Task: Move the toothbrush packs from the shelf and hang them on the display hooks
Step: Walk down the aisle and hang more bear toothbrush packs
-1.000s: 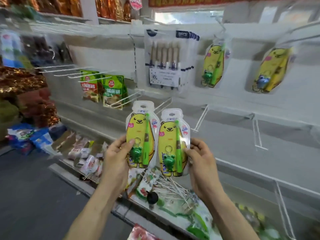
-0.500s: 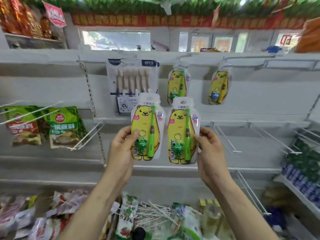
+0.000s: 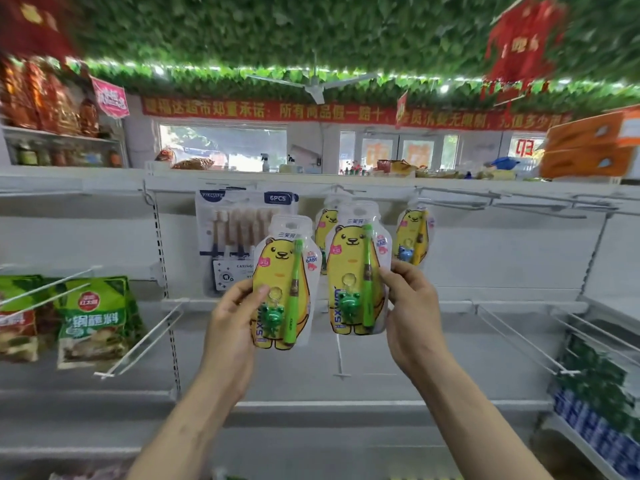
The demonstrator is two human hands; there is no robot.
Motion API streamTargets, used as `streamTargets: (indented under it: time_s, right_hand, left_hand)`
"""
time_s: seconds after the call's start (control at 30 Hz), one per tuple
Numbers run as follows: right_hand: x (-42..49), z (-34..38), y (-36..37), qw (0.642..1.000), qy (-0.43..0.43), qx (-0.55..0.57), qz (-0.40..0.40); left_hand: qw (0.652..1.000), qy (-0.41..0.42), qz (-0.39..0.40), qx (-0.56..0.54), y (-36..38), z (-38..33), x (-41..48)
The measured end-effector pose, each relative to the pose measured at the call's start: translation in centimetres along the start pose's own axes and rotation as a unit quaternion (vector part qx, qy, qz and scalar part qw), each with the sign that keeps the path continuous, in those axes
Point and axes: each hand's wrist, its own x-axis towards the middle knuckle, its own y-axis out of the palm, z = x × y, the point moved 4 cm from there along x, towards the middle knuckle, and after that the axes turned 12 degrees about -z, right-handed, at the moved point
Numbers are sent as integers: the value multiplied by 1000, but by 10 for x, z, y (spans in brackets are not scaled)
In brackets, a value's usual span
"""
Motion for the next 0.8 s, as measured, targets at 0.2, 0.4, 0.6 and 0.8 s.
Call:
streamTargets:
  time_s: [0.2,0.4,0.6,0.8]
  right_hand:
    - [12,-7,7,1000,16,-21,14]
    - [16,-8,13,1000,6,-1,23]
    - [24,-13,19,1000,-3,5,10]
    - [54,-33,37,1000,7,7,-3]
  left_hand:
    - [1000,10,-11,-10,5,4,0]
    - [999,18,-25,-19,-1,3,6]
    - [999,19,-31,-22,-3,7,11]
    - [999,17,-32,-19,-6,12,17]
